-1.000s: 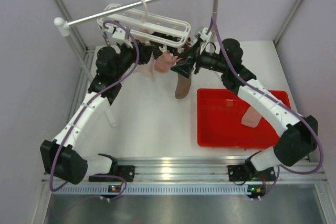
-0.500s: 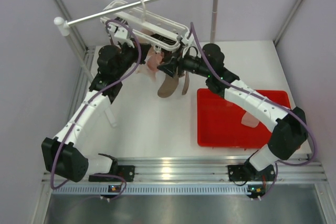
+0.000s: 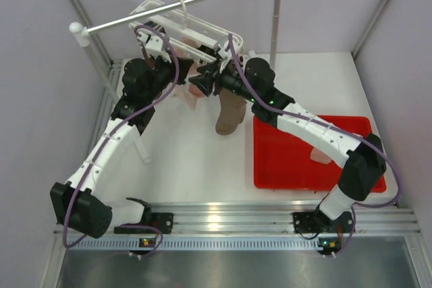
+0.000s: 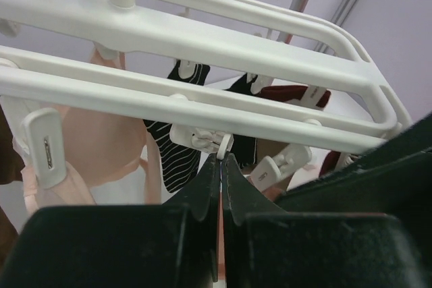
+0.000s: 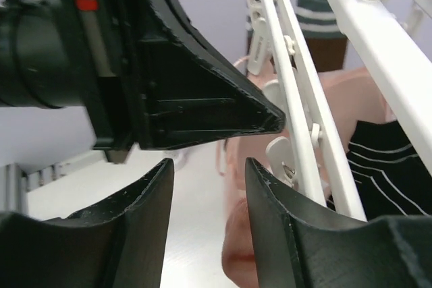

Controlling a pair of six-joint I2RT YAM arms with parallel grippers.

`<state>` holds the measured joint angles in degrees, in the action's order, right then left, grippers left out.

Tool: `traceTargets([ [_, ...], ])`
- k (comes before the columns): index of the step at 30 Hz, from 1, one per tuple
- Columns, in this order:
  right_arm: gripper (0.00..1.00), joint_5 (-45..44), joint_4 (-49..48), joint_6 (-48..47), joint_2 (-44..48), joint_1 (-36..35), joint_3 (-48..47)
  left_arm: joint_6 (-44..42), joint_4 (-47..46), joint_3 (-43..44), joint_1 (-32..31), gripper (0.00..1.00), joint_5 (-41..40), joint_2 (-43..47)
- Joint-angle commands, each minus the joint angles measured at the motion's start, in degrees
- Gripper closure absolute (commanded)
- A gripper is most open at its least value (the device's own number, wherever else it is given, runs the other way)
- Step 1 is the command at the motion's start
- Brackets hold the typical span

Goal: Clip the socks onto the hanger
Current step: Open the clamp at the hanger.

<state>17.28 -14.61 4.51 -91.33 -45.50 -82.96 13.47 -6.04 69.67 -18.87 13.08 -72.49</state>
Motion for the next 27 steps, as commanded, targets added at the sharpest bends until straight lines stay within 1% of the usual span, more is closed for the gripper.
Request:
traceTargets([
  [1,0.53,-6.81,-4.54,-3.36,-1.74,-0.74,-0.72,-0.64,0.68,3.19,-0.11,1.0,1.59,2.09],
  [2,0.53,-7.69,-4.98,-5.89,-2.09,-0.56,-0.45,-0.9,1.38,3.45,-0.11,1.0,1.51,2.0],
  [6,0.46,-9.63,-9.02,-8.64,-3.85,-0.03,1.22,-1.96,5.76,5.12,-0.11,1.0,1.42,2.35],
  [10,0.36,-10.77,-12.71,-11.54,-3.86,0.23,3.5,-2.93,9.38,6.7,-0.02,1.0,1.68,2.88],
  [13,0.34,-10.6,-17.19,-14.43,-3.68,0.41,4.91,-3.54,11.31,7.67,-0.02,1.0,1.51,2.7],
  [17,0.33,-10.24,-20.8,-17.52,-3.86,0.41,6.05,-3.81,12.63,8.38,-0.02,1.0,1.42,2.44],
  [21,0.32,-9.72,-23.17,-20.24,-4.56,0.41,6.23,-3.72,13.25,8.73,-0.02,1.0,2.21,2.09],
  [27,0.32,-7.52,-24.06,-23.41,-6.22,0.32,5.09,-3.28,13.69,9.08,-0.02,1.0,3.18,1.65],
])
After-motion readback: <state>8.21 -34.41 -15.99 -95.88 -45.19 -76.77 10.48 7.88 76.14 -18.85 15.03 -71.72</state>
